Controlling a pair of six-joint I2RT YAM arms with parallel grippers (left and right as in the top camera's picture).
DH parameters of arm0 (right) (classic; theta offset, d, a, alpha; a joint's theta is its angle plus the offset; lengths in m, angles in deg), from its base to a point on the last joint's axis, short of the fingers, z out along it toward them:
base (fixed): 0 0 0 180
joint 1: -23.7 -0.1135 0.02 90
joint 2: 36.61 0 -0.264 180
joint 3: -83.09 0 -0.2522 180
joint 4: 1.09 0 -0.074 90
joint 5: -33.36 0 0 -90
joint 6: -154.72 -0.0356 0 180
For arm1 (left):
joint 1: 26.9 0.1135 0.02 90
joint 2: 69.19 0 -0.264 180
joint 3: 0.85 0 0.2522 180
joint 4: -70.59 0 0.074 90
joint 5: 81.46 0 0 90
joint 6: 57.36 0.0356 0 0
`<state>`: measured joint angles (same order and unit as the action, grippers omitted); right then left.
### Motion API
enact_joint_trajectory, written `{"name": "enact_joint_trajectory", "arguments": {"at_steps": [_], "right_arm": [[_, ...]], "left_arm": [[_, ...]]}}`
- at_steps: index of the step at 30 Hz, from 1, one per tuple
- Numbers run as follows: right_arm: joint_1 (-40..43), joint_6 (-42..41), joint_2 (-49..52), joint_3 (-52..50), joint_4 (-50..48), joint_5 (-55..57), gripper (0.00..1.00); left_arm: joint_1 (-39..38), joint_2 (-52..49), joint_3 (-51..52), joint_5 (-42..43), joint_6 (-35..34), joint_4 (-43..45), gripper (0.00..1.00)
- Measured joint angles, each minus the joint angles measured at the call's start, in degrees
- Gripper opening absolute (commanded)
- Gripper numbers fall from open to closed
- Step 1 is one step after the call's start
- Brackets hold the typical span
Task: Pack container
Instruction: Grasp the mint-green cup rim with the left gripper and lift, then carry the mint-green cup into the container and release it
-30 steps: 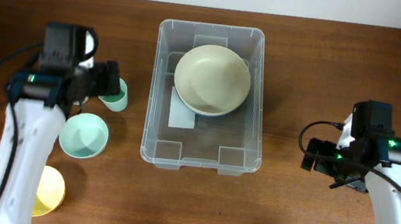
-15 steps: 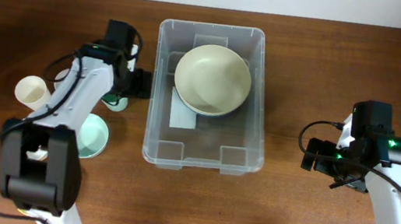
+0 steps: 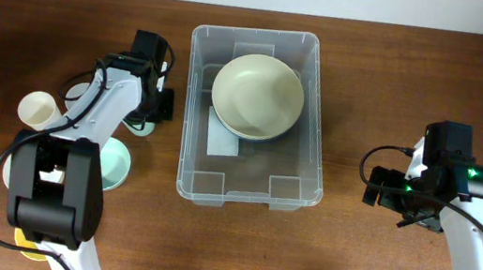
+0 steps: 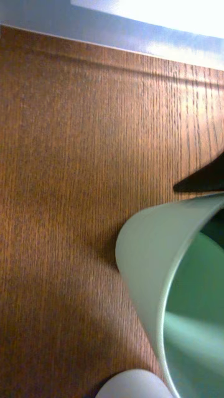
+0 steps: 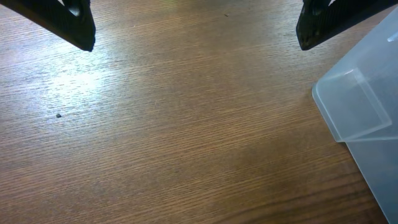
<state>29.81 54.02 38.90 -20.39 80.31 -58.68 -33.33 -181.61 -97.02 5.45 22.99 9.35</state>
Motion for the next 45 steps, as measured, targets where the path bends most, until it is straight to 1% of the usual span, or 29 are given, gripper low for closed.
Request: {"name": "enact_joint_trajectory", "arguments": {"at_steps": [5, 7, 11, 16, 20, 22, 23, 26, 35, 39, 45], "right_arm": [[0.0, 0.0, 0.0, 0.0, 0.0, -0.4, 0.99], [0.0, 0.0, 0.0, 0.0, 0.0, -0.4, 0.99], [0.0, 0.0, 0.0, 0.0, 0.0, -0.4, 0.99], [0.0, 0.0, 0.0, 0.0, 0.0, -0.4, 0.99], [0.0, 0.0, 0.0, 0.0, -0.1, -0.4, 0.99], [0.0, 0.0, 0.0, 0.0, -0.1, -0.4, 0.99], [0.0, 0.0, 0.0, 0.0, -0.1, -0.4, 0.99], [0.0, 0.0, 0.0, 0.0, -0.1, -0.4, 0.99], [0.0, 0.0, 0.0, 0.0, -0.1, -0.4, 0.99], [0.0, 0.0, 0.0, 0.0, -0.1, -0.5, 0.99], [0.0, 0.0, 0.0, 0.0, -0.1, -0.6, 0.99]], "left_arm": [[0.0, -0.1, -1.1, -0.7, 0.2, -1.4, 0.01], [0.0, -0.2, -3.1, -1.6, 0.2, -4.3, 0.01], [-0.1, -0.4, -10.9, -3.1, 0.1, -12.0, 0.01], [-2.1, 0.7, -24.5, -3.2, 0.1, -21.9, 0.01], [-6.8, 3.9, -29.9, -0.7, 0.2, -24.7, 0.01], [-10.3, 6.0, -31.0, 1.9, 0.2, -25.2, 0.01], [-10.8, 6.2, -31.1, 2.4, 0.2, -25.4, 0.01], [-17.0, 7.1, -31.4, 6.0, 0.2, -26.9, 0.01], [-30.0, 6.2, -31.4, 8.6, 0.2, -27.3, 0.01], [-32.7, 2.9, -31.4, 9.8, 0.1, -27.1, 0.01], [-35.4, -6.7, -31.2, 14.4, 0.1, -26.1, 0.01]]}}
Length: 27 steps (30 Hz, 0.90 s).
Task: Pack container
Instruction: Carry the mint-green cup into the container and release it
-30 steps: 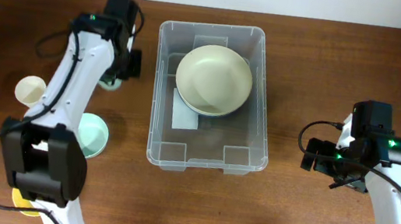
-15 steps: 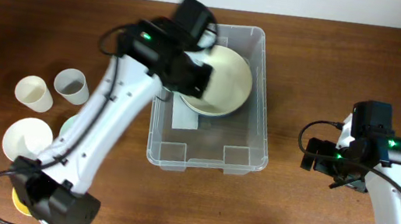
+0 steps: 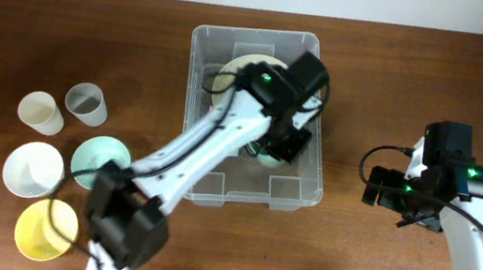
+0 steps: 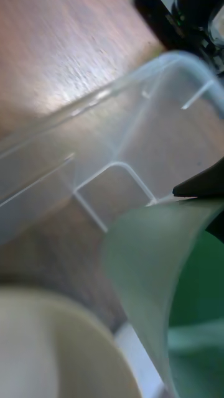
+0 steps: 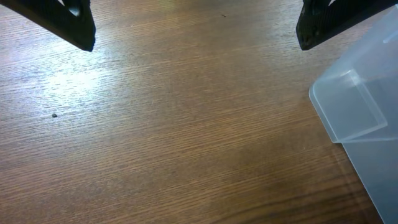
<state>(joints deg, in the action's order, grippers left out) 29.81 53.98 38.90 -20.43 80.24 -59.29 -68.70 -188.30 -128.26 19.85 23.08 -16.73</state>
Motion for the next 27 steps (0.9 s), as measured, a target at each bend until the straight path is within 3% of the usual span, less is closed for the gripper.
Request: {"name": "enact_joint_trajectory", "arguments": {"at_steps": [8, 9, 11, 12, 20, 27], "right_arm": [[0.0, 0.0, 0.0, 0.0, 0.0, 0.0, 0.99], [0.0, 0.0, 0.0, 0.0, 0.0, 0.0, 0.99], [0.0, 0.0, 0.0, 0.0, 0.0, 0.0, 0.99], [0.0, 0.0, 0.0, 0.0, 0.0, 0.0, 0.99], [0.0, 0.1, 0.0, 0.0, -0.8, -0.7, 0.99], [0.0, -0.1, 0.0, 0.0, -3.4, -1.9, 0.77]], "left_arm": [[-2.4, -8.7, 0.2, 4.9, 0.0, 0.9, 0.01], [-2.7, -8.9, 0.2, 4.9, -0.1, 1.4, 0.05], [-3.0, -8.9, 0.2, 5.3, -0.2, 1.1, 0.45], [-3.1, -8.9, 0.2, 5.3, -0.2, 1.1, 0.49], [-1.6, -8.9, -1.2, 3.7, -0.4, -5.9, 0.52], [8.3, -3.1, -3.0, -1.1, -0.4, -6.0, 0.52]]}}
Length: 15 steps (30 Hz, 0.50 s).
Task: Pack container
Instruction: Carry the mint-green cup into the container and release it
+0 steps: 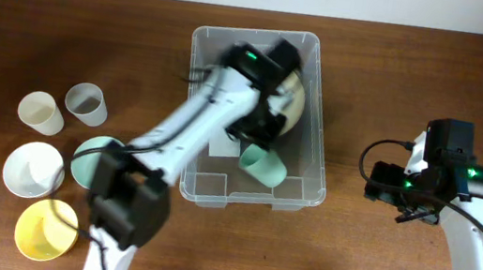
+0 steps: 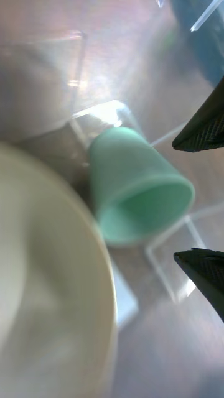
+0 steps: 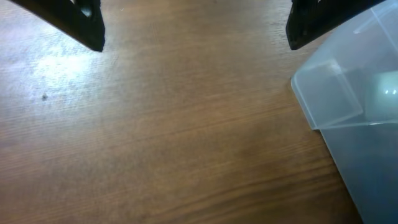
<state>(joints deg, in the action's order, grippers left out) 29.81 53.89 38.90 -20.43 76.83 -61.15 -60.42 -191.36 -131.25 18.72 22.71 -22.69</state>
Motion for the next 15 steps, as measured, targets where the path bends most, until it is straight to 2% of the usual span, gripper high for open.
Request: {"name": "enact_joint_trajectory", "arguments": {"at_steps": [9, 15], "right_arm": [[0.0, 0.3, 5.2, 0.0, -0.9, -2.6, 0.77], [-4.4, 0.6, 9.5, 0.0, -4.3, -4.9, 0.78]], "left_arm": [[10.2, 9.7, -1.1, -2.1, 0.0, -0.1, 0.51], [11.1, 9.7, -1.1, -2.1, 0.0, -0.7, 0.51]]}}
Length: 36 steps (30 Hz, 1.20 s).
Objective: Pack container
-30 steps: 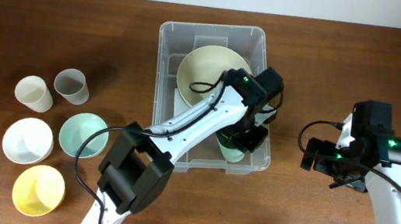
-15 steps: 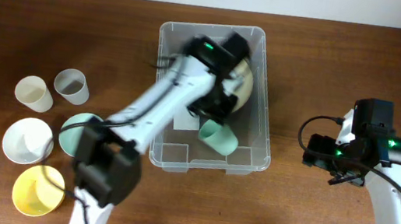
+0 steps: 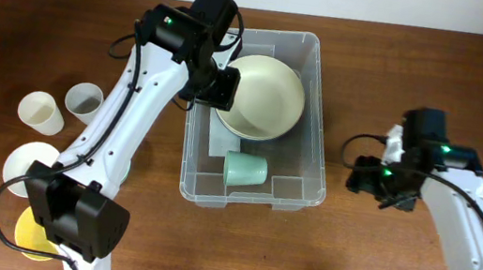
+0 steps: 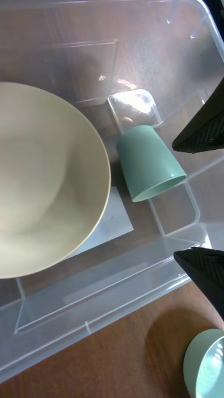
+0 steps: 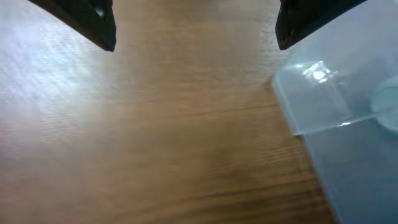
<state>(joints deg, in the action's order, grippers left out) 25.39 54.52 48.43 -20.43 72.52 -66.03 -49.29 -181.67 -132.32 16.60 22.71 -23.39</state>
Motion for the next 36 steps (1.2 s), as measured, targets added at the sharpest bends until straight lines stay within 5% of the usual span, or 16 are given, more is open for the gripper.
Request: {"name": "enact_joint_trajectory", "arguments": {"at_steps": [12, 16, 18, 23, 24, 25, 36], "right_arm": [[-11.6, 0.3, 0.5, 0.0, -4.3, -2.9, 0.84], [-12.0, 0.3, 0.5, 0.0, -4.6, -2.6, 0.87], [-11.3, 0.4, 0.5, 0.0, -4.6, -2.1, 0.87], [-7.9, 0.4, 0.5, 0.0, -4.1, -1.0, 0.89], [-7.1, 0.4, 0.5, 0.0, -4.0, -1.0, 0.92], [-6.4, 0.3, 0.5, 0.0, -3.9, -1.0, 0.92], [-4.8, 0.3, 0.5, 0.0, -3.3, -0.6, 0.92]], "left_arm": [[0.0, 0.0, 0.0, -0.2, 0.0, -2.9, 0.5], [0.0, 0.0, 0.0, -0.2, 0.2, -5.8, 0.25], [0.0, 0.0, 0.0, -0.2, -0.1, -7.1, 0.22], [0.0, 0.0, 0.0, 3.1, -0.7, -9.3, 0.27], [0.0, 0.0, 0.0, 4.1, -0.7, -9.3, 0.46], [-0.1, 0.0, 0.0, 5.4, -0.9, -9.2, 0.48], [-0.8, 0.0, 10.4, 9.4, -1.9, -3.9, 0.48]]}}
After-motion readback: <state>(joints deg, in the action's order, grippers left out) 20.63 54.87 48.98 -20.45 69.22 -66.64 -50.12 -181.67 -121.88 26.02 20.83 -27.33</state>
